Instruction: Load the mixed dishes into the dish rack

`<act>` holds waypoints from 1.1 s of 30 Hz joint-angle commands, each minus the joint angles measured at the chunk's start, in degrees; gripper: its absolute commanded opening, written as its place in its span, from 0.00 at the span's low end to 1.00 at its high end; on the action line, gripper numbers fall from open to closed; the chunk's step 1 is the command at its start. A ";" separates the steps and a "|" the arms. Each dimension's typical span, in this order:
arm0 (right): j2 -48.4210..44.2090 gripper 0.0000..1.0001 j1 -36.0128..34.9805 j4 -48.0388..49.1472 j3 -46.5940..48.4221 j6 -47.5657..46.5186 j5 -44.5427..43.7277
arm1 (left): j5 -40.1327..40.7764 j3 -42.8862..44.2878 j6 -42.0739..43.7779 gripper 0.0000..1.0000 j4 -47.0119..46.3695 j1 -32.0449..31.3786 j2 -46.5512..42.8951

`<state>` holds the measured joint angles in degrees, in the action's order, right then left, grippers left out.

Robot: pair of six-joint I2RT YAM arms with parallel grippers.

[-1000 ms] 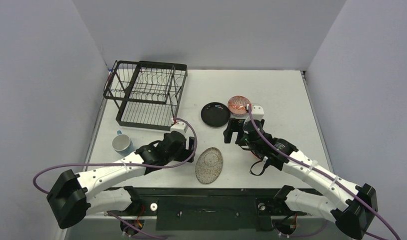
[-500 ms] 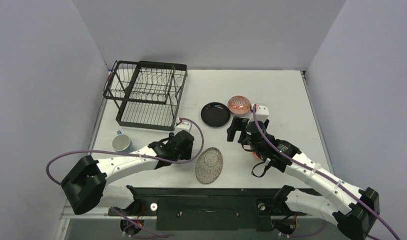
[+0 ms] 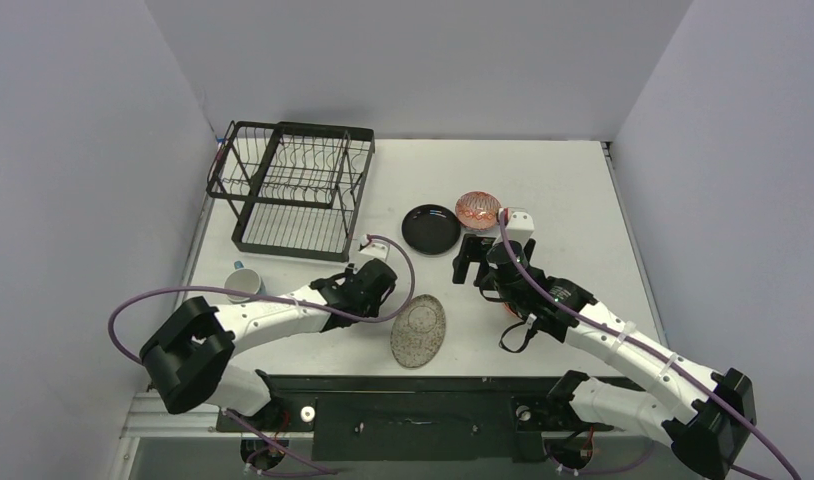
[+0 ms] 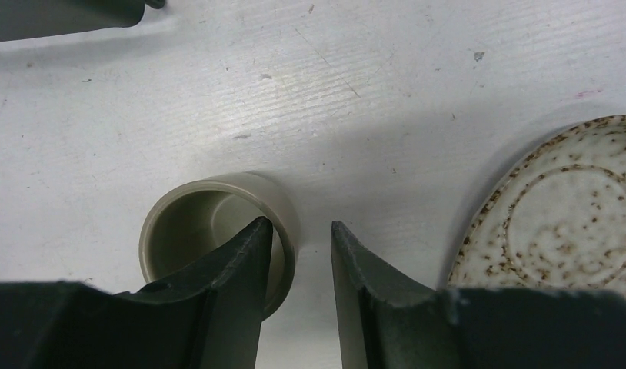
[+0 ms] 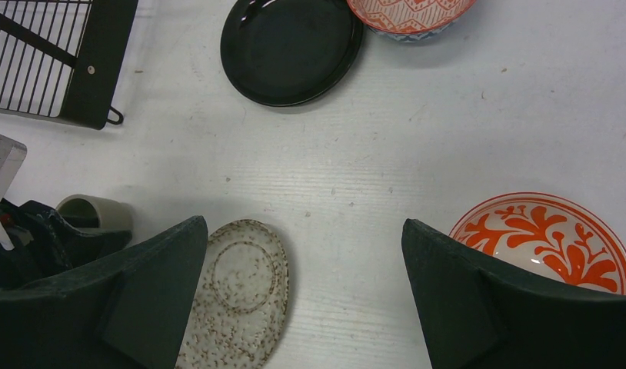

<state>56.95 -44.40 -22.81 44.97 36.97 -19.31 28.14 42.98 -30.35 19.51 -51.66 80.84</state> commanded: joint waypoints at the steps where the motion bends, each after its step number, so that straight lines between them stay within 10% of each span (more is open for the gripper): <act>1: 0.25 0.92 -0.29 1.52 0.73 0.53 -1.75 | 1.51 2.41 1.09 0.30 -0.86 -0.11 1.49; 17: 1.74 0.92 -0.35 1.99 0.27 0.83 -0.40 | -2.05 3.41 0.95 0.00 -0.35 0.53 -1.44; 26: 0.37 0.88 -0.72 7.72 -2.55 -0.73 7.31 | -36.60 -1.35 -5.49 0.00 -17.08 13.21 -20.93; 33: -4.35 0.88 -8.64 34.02 -11.00 -3.04 20.11 | -57.03 -10.05 -32.63 0.00 -55.13 24.27 -30.86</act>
<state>55.66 -47.72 -9.23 36.95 35.64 -7.94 -13.08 36.60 -44.07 -6.17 -31.92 52.80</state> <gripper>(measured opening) 0.879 0.096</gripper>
